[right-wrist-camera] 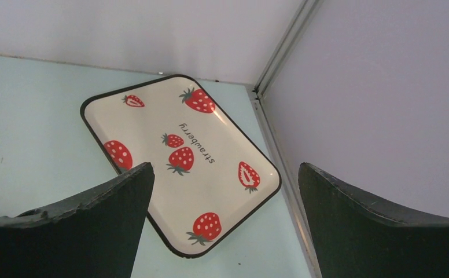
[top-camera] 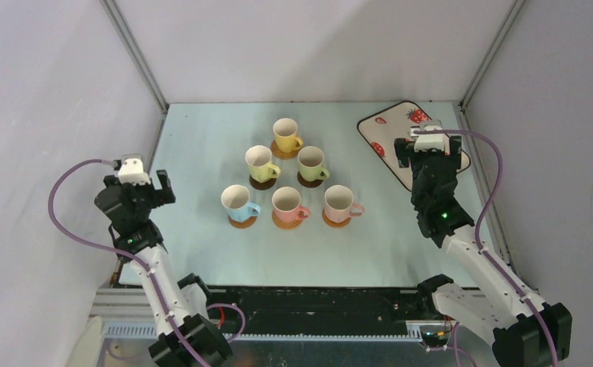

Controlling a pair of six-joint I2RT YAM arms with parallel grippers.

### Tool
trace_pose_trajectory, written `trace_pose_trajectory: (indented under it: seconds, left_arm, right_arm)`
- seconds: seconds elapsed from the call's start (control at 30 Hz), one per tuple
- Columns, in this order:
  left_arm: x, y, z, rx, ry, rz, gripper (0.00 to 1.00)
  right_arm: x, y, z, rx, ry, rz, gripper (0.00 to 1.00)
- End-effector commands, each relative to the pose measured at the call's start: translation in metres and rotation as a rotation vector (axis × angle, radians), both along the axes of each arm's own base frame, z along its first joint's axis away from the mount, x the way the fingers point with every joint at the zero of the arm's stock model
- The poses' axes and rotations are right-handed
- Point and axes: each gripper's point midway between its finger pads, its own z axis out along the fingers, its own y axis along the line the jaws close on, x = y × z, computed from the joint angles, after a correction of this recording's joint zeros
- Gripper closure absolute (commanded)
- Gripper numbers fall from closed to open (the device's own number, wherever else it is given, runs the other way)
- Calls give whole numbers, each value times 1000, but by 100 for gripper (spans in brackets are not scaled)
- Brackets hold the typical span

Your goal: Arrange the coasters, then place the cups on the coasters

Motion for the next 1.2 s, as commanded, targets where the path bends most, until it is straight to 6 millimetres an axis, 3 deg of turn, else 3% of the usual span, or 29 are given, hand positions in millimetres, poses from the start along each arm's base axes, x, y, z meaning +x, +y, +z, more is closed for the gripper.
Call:
trace_pose_trajectory:
  seconds: [0.0, 0.6, 1.17]
  left_arm:
    - [5, -4, 12, 5, -54, -21, 2]
    - [3, -4, 13, 13, -65, -18, 2]
    - [5, -1, 8, 1, -57, -5, 2]
  right_arm:
    - [-4, -6, 22, 22, -93, -33, 1]
    - [-15, -15, 39, 34, -190, -61, 1]
    - [-11, -15, 33, -10, -190, -78, 1]
